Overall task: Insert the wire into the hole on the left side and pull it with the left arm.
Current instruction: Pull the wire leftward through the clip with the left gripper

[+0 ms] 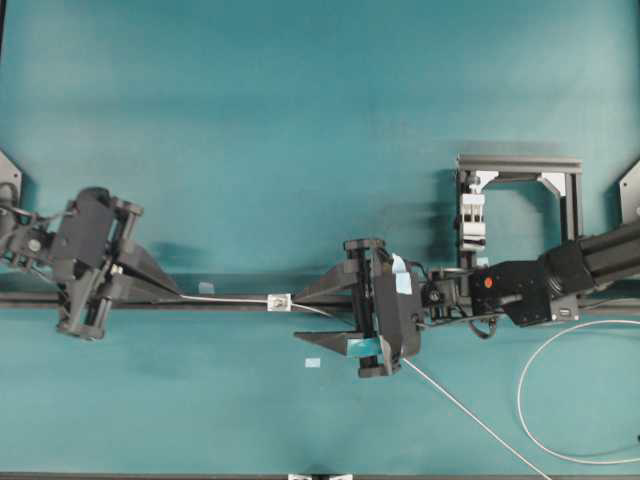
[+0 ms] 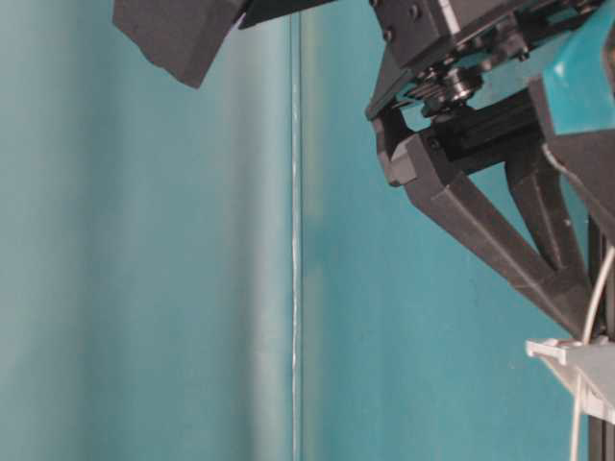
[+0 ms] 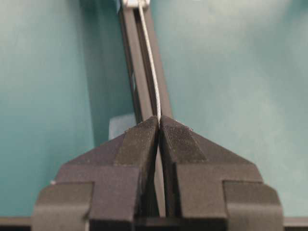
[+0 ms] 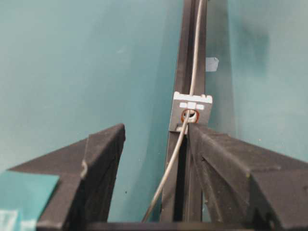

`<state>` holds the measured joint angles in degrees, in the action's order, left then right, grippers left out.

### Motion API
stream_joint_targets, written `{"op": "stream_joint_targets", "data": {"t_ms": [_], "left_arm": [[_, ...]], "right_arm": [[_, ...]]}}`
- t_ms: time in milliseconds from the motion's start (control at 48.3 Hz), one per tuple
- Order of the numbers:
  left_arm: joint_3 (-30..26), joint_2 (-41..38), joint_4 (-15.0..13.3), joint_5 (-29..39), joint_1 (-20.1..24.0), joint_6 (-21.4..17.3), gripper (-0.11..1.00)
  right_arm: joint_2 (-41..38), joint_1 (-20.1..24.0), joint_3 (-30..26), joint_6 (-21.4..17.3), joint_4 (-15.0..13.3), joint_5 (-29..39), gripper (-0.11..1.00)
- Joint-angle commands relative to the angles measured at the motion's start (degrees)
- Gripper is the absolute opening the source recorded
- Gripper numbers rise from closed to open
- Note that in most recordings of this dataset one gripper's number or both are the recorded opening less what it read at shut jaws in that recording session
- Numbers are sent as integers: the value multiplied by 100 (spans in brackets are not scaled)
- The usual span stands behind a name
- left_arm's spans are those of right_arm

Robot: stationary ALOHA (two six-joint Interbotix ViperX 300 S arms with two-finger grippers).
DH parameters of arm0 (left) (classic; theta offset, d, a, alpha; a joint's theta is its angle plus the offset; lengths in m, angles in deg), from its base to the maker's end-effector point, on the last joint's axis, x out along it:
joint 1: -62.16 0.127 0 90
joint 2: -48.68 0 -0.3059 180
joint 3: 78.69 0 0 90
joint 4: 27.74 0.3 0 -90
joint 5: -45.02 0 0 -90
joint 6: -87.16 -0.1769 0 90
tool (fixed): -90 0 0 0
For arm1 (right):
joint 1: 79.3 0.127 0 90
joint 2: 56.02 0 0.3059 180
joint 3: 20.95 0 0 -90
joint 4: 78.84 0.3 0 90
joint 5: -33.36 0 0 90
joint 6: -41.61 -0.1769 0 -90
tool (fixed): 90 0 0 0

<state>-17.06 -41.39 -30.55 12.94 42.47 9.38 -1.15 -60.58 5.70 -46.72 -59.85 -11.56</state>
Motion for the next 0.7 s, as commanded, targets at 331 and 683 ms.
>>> {"op": "stream_joint_targets", "data": {"t_ms": [331, 683], "left_arm": [[123, 642, -9, 360, -97, 185, -10], [167, 642, -9, 387, -97, 360, -5]], "right_arm": [[167, -44, -26, -18, 9, 9, 68], [167, -44, -53, -18, 9, 9, 68]]}}
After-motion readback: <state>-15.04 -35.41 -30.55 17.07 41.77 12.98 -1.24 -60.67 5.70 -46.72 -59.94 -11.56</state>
